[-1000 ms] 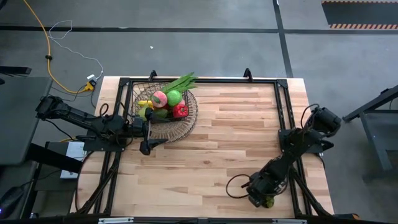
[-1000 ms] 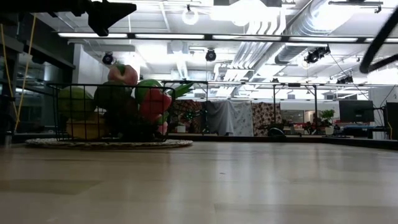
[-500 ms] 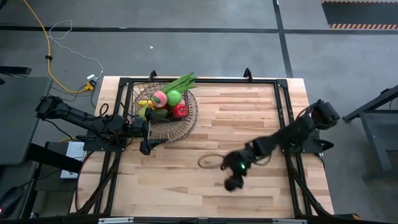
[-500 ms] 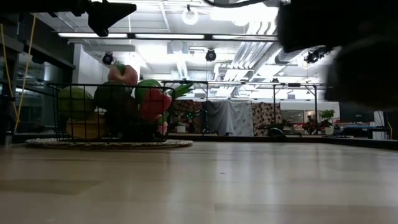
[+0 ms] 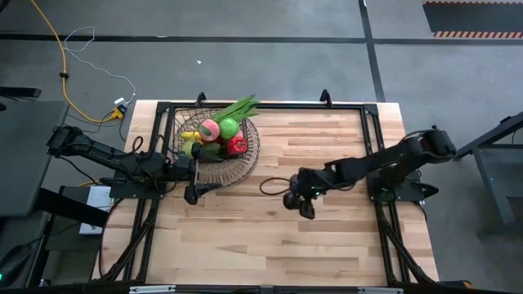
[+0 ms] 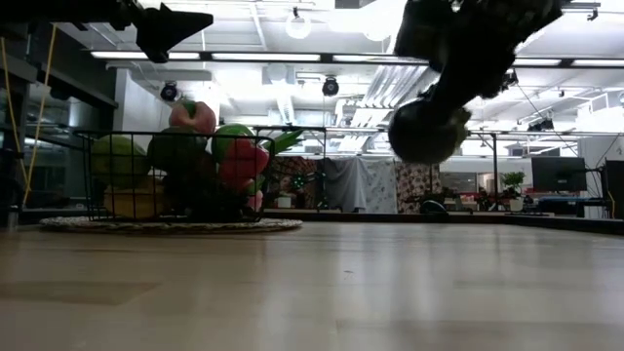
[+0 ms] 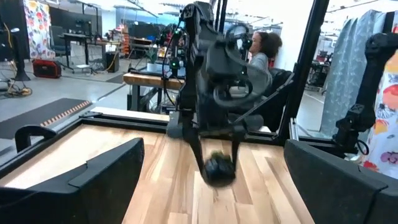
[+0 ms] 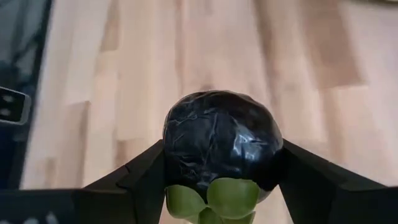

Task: Build produce basket
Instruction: Put the black mangosteen into the wire basket

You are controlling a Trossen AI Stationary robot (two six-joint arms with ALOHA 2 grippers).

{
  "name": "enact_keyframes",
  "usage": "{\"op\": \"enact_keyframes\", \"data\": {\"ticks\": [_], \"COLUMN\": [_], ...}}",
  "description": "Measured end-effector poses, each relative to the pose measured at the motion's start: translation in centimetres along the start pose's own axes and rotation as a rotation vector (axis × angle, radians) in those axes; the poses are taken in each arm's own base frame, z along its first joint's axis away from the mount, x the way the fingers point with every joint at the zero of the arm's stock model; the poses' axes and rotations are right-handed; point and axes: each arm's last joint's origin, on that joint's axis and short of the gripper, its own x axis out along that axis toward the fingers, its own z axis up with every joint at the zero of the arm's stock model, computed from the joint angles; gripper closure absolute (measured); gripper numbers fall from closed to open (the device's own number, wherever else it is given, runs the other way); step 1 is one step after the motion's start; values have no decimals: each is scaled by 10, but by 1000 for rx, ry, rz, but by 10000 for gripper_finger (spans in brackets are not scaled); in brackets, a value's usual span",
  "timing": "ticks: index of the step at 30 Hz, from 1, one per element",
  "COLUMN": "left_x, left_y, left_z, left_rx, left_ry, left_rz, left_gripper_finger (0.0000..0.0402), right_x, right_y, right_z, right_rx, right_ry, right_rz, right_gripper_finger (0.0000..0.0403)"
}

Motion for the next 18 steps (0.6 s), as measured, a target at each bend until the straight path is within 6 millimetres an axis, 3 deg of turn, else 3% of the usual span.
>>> {"op": "enact_keyframes", "data": {"ticks": [9,14,18], "left_x": [0,0,0], "left_y": [0,0,0], "left_z": [-1,-4,-4], "left_rx": [-45,-49,-67], "left_ry": [12,42,43], "left_rz": [1,5,6], "left_gripper_finger": [25,25,25], "right_x": [-45,-49,-41], "right_y": [18,18,-1], "right_z": [-9,-24,-59], "right_rx": [-51,-25,68], "right_ry": [-99,-61,-6], "right_rz": [-229,-340,-352], "right_gripper_finger": [160,160,160]}}
